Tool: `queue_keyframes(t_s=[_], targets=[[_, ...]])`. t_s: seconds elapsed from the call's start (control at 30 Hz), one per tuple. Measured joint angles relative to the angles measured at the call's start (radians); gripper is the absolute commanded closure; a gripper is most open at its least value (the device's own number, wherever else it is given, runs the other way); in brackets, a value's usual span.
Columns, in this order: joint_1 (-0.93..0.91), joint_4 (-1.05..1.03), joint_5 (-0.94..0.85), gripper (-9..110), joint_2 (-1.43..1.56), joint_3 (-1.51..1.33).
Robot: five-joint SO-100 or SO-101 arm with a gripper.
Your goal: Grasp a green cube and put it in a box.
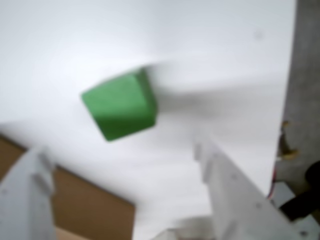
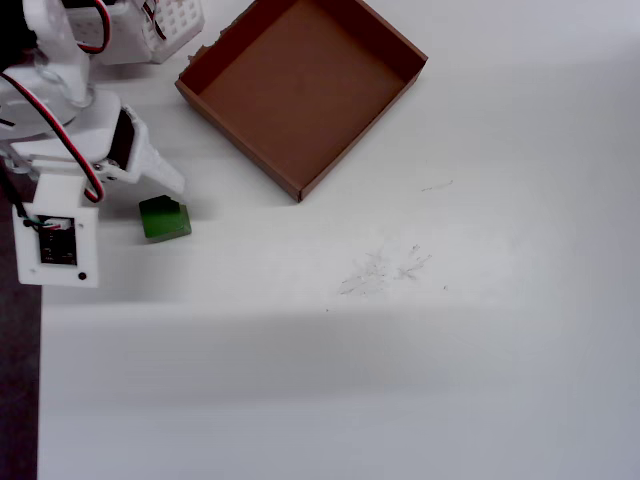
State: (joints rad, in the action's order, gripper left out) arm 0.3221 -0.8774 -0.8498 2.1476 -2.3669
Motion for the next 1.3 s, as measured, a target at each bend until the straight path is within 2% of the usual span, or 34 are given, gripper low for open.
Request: queue_keyframes(t_s=[0.37,0.83,1.3], targets=[[0.058,0.083,0.000,65,-0.149,0.003],[0.066,0.089,0.000,65,-0.268,0.103],[0.121,0.166,0.000,75,-0.310,0.037]])
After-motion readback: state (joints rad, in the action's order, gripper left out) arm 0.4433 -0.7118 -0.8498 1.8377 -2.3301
